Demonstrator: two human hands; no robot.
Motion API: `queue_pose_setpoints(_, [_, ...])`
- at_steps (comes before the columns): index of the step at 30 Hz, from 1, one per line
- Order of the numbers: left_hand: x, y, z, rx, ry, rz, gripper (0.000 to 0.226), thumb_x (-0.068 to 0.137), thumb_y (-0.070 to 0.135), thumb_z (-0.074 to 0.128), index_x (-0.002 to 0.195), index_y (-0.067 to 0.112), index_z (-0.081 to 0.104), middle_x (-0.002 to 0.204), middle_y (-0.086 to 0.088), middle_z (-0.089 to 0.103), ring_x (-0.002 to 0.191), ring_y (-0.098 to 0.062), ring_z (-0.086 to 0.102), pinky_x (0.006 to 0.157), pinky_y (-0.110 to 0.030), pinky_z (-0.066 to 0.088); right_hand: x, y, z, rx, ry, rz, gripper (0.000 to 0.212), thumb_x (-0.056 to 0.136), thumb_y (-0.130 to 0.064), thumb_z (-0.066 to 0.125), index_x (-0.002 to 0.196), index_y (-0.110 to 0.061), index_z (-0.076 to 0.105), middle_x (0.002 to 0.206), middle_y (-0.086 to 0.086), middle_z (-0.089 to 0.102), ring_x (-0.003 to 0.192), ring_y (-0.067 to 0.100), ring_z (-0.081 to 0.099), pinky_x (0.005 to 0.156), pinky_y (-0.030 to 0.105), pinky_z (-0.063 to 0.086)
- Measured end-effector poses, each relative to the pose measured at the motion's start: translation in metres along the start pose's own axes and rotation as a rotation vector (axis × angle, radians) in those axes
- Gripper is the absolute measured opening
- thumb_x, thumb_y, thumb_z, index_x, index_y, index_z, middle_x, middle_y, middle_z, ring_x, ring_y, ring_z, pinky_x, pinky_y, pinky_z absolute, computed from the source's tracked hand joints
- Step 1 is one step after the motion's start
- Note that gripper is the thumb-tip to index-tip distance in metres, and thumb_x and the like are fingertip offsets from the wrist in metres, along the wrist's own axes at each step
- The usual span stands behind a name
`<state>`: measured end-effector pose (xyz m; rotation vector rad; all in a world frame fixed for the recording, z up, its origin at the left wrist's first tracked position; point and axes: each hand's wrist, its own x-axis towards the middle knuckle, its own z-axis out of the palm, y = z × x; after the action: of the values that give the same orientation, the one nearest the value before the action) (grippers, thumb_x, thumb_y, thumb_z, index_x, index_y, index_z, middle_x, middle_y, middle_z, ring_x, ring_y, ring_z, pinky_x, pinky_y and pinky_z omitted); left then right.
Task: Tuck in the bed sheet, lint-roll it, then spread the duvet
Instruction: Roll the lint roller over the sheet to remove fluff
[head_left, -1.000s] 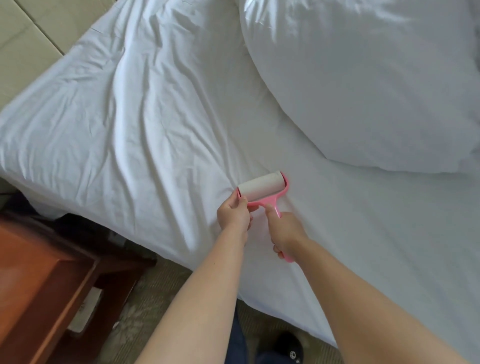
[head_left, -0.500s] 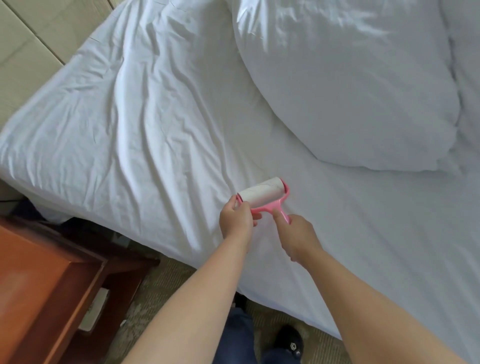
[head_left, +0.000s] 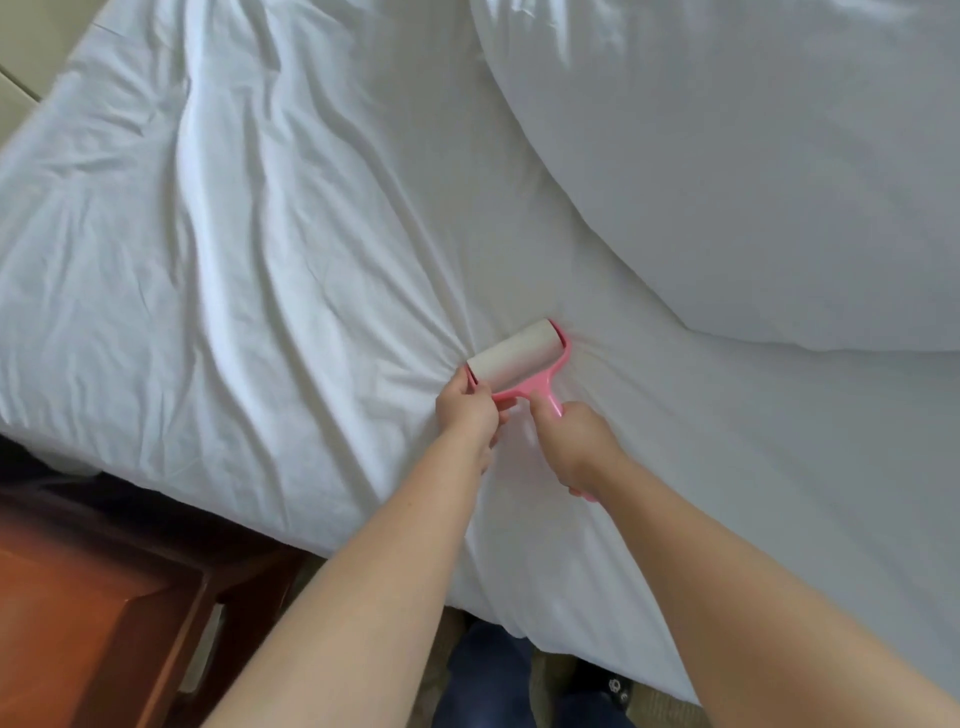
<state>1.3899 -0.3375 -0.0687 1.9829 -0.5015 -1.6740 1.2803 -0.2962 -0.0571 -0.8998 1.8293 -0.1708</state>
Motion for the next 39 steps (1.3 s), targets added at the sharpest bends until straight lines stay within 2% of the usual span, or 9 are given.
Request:
queue_pose_setpoints(7, [0.027,0.018,-0.003,-0.012,0.026,0.027,0.042,0.104,0.015,0.034,0.141,0.031,0.043,0.113,-0.011,0.069,0.030,0.000,0.048,0.033,-0.012,0.032,0.027,-0.019,0.008,-0.027,0.033,-0.009,0.052,0.093,-0.061,0.031,0.078,-0.014,0.049,0.069,0.002,0.051,0.059,0.022,0.050,0.058,0.032,0.044])
queue_pose_setpoints(11, [0.029,0.013,-0.003,-0.052,0.040,0.066,0.037,0.103,0.020,0.037,0.138,0.030,0.047,0.105,-0.014,0.071,0.031,-0.002,0.047,0.036,-0.015,0.035,0.029,-0.017,0.008,-0.036,0.041,-0.030,0.050,0.093,-0.060,0.030,0.070,-0.017,0.042,0.066,0.001,0.047,0.058,0.023,0.047,0.059,0.034,0.044])
queue_pose_setpoints(15, [0.023,0.012,-0.003,-0.076,0.057,0.087,0.036,0.103,0.019,0.038,0.136,0.030,0.048,0.091,-0.014,0.072,0.031,-0.002,0.044,0.041,-0.018,0.036,0.027,-0.017,0.006,-0.024,0.029,-0.046,0.050,0.093,-0.061,0.030,0.074,-0.017,0.045,0.070,0.002,0.050,0.061,0.023,0.051,0.059,0.032,0.046])
queue_pose_setpoints(21, [-0.006,-0.010,0.004,-0.049,0.098,0.120,0.040,0.103,0.022,0.040,0.143,0.029,0.042,0.088,-0.015,0.071,0.031,-0.005,0.044,0.042,-0.021,0.035,0.002,0.005,0.001,0.109,-0.048,-0.011,0.051,0.093,-0.062,0.031,0.077,-0.015,0.044,0.070,0.006,0.050,0.054,0.021,0.045,0.045,0.023,0.035])
queue_pose_setpoints(25, [-0.040,-0.046,0.017,-0.029,0.117,0.097,0.042,0.103,0.025,0.040,0.145,0.029,0.039,0.074,-0.005,0.068,0.046,-0.013,0.044,0.044,-0.021,0.037,-0.029,0.041,-0.011,0.098,-0.104,-0.014,0.051,0.095,-0.059,0.031,0.078,-0.014,0.047,0.067,0.006,0.049,0.053,0.021,0.045,0.045,0.023,0.034])
queue_pose_setpoints(28, [-0.077,-0.080,0.032,-0.033,0.131,0.085,0.042,0.103,0.025,0.039,0.145,0.029,0.039,0.075,-0.003,0.069,0.052,-0.013,0.048,0.048,-0.023,0.041,-0.059,0.079,-0.022,0.093,-0.142,-0.003,0.052,0.095,-0.061,0.029,0.073,-0.016,0.045,0.063,0.005,0.046,0.048,0.019,0.039,0.044,0.024,0.032])
queue_pose_setpoints(32, [-0.118,-0.127,0.054,-0.063,0.154,0.062,0.043,0.103,0.025,0.039,0.146,0.027,0.038,0.082,-0.007,0.071,0.056,-0.013,0.051,0.051,-0.024,0.043,-0.091,0.133,-0.034,0.072,-0.178,0.024,0.055,0.094,-0.063,0.027,0.084,-0.014,0.048,0.063,0.004,0.044,0.049,0.017,0.037,0.044,0.025,0.031])
queue_pose_setpoints(35, [-0.148,-0.158,0.069,-0.064,0.155,0.043,0.042,0.103,0.026,0.040,0.145,0.028,0.039,0.085,-0.008,0.071,0.055,-0.012,0.052,0.053,-0.024,0.045,-0.115,0.168,-0.045,0.000,-0.181,-0.008,0.056,0.095,-0.063,0.024,0.079,-0.015,0.046,0.064,0.002,0.044,0.050,0.016,0.039,0.044,0.024,0.032])
queue_pose_setpoints(39, [-0.178,-0.172,0.081,-0.018,0.189,0.095,0.040,0.104,0.025,0.038,0.144,0.023,0.043,0.096,-0.008,0.071,0.054,-0.008,0.056,0.050,-0.021,0.044,-0.139,0.190,-0.060,-0.120,-0.050,-0.151,0.056,0.095,-0.063,0.022,0.070,-0.018,0.043,0.069,-0.002,0.045,0.061,0.014,0.043,0.059,0.029,0.037])
